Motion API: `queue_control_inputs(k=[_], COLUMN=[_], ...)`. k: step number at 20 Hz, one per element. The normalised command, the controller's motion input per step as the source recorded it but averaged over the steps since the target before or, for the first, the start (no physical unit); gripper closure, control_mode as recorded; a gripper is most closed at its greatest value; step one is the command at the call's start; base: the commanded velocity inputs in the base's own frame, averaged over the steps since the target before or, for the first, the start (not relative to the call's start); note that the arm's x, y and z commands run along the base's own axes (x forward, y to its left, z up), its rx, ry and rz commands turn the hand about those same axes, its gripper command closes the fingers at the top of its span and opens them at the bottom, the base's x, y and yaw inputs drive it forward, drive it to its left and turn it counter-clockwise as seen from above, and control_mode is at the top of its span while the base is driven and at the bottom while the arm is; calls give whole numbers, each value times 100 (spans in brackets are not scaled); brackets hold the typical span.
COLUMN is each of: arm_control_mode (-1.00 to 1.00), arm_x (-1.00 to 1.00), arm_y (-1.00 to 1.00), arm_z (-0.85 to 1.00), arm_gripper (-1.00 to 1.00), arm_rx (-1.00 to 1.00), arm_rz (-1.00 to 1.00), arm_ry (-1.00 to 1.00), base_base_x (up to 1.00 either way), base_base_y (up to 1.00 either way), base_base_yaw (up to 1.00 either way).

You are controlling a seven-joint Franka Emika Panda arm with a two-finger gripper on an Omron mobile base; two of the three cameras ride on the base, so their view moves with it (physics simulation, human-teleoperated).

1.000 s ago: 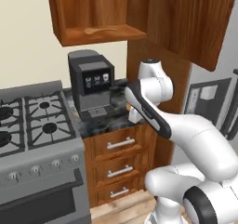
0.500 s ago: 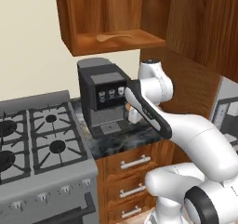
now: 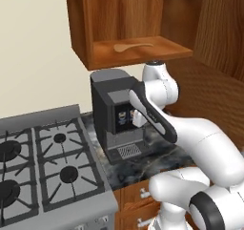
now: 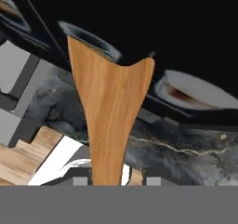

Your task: Organize the utensils by type. Pick up the wooden spoons from the counter and place them in the open cabinet. Then pick up the metallic utensils from the counter and place them in the open drawer.

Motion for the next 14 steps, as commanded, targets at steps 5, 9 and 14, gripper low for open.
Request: queue_control_inputs(k=[5, 9, 14], arm_control_mode=[100, 100, 100], arm_x=[0, 0, 0], arm_y=[0, 0, 0], arm_z=[0, 0, 0], arm_gripper=[100, 100, 100], arm_rx=[0, 0, 0], arm_rz=[0, 0, 0], arm_ry=[0, 0, 0], base_base_x=[53, 52, 12], base_base_y=[26, 22, 7], base_base_yaw=[1, 1, 0])
